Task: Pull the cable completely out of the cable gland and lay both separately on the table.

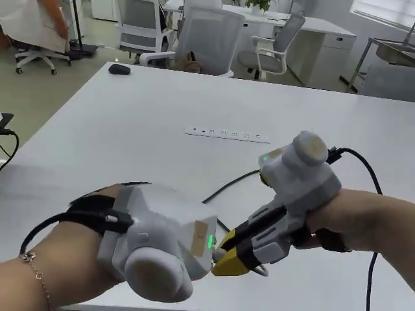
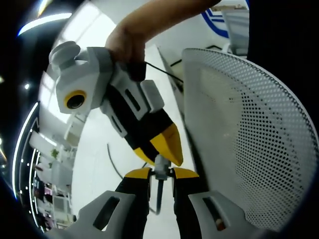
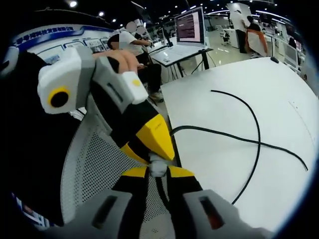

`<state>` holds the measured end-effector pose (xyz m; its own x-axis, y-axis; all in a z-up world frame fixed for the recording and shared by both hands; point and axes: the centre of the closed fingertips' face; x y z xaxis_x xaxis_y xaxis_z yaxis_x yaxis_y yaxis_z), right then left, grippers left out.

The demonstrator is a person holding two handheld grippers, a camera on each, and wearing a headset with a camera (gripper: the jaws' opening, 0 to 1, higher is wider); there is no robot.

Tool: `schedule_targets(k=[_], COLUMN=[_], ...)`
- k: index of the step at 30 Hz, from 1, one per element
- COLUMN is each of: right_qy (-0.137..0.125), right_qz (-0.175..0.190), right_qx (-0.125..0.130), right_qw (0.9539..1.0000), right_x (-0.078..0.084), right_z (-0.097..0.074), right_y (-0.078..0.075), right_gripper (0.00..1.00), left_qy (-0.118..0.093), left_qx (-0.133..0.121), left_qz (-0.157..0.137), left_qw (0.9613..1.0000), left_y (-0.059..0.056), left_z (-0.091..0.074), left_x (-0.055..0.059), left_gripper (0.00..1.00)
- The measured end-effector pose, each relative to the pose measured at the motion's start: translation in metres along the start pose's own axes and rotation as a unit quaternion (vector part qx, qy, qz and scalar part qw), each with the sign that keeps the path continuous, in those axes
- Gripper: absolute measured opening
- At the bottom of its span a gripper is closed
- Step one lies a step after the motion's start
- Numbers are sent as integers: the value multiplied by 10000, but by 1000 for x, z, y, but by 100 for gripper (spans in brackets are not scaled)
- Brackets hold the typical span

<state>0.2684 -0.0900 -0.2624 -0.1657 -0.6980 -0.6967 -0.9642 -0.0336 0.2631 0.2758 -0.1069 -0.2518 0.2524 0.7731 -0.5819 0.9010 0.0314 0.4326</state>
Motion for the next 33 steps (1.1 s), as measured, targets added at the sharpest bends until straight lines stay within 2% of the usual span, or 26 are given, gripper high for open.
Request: schedule_targets(k=[3,5,7,9,10,11,14,15,16,17,18,19,20,21,23,24,25,26,27,28,29,30,31,32,33], right_qy=[300,529,690,869,1032,1101,1460,1502,1589,1653,1732,1775,1829,1847,1855,1848,1855,1860,1831,1812,1816,1797,1800,1795,1787], right_qz=[-310,-601,-688,-984,-1185,-1314,-1823,-1892,-2099,-2243,-2385,-2501,-2636,-2741,-2902,-2901,-3064,-3126,-3148,-3218,-3275,-3289,-3306,-3376,-3424], right_qx=[-4,214,373,559,608,629,1103,1153,1309,1408,1576,1678,1794,1887,2135,2228,2392,2440,2489,2573,2602,2621,2681,2723,2734], right_qw=[9991,9966,9945,9898,9857,9832,9661,9635,9558,9500,9425,9369,9300,9247,9142,9122,9025,8990,8975,8929,8900,8893,8868,8830,8810], right_x=[5,7,8,10,13,14,16,16,16,16,15,15,15,14,13,13,11,11,10,8,8,7,6,5,4], right_z=[3,4,5,8,10,12,14,15,16,16,16,16,16,16,15,14,12,11,11,10,9,8,7,6,6], right_y=[3,-1,-2,-4,-3,-2,-8,-8,-9,-10,-12,-14,-15,-17,-19,-19,-21,-20,-19,-19,-19,-18,-19,-20,-19], right_gripper=[13,13,13,12,12,12,12,12,12,12,12,12,12,12,12,12,12,12,12,12,12,12,12,12,12], left_qy=[36,41,57,61,39,20,-76,-91,-91,-104,-113,-135,-171,-184,-238,-335,-396,-448,-517,-571,-681,-679,-790,-803,-805], left_qx=[88,123,170,299,443,671,879,991,1059,1111,1182,1248,1345,1395,1599,1735,1799,1901,2086,2149,2293,2391,2448,2489,2603], left_qz=[2,-89,-238,-504,-697,-1110,-1641,-1858,-1997,-2145,-2385,-2542,-2817,-2982,-3569,-3799,-4014,-4263,-4548,-4700,-4953,-5149,-5285,-5352,-5454], left_qw=[10000,9999,9996,9983,9966,9916,9825,9775,9741,9703,9639,9590,9499,9441,9200,9080,8972,8833,8643,8542,8352,8204,8090,8033,7926], left_y=[-1,-1,1,0,-4,-7,-6,-6,-6,-5,-5,-4,-4,-3,-1,1,2,3,3,4,5,4,6,6,5], left_z=[2,5,8,10,9,10,11,11,11,12,12,13,14,14,14,13,13,12,10,9,8,7,7,6,5], left_x=[2,3,5,8,12,13,16,17,18,19,20,21,21,22,22,21,20,19,18,19,17,17,16,16,17], left_gripper=[17,17,17,17,17,17,17,17,17,17,17,17,17,17,17,17,17,17,17,17,17,17,17,17,17])
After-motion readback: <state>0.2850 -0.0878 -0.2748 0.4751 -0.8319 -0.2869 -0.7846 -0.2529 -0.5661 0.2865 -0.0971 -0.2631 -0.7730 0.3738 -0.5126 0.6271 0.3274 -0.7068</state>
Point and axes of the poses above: the centre of the closed fingertips' face, and the gripper's own axes: z roughly forward along the fingers, y roughly to its left, x roughly out of its underside, and after that the axes turned 10 degrees about -z, right-handed
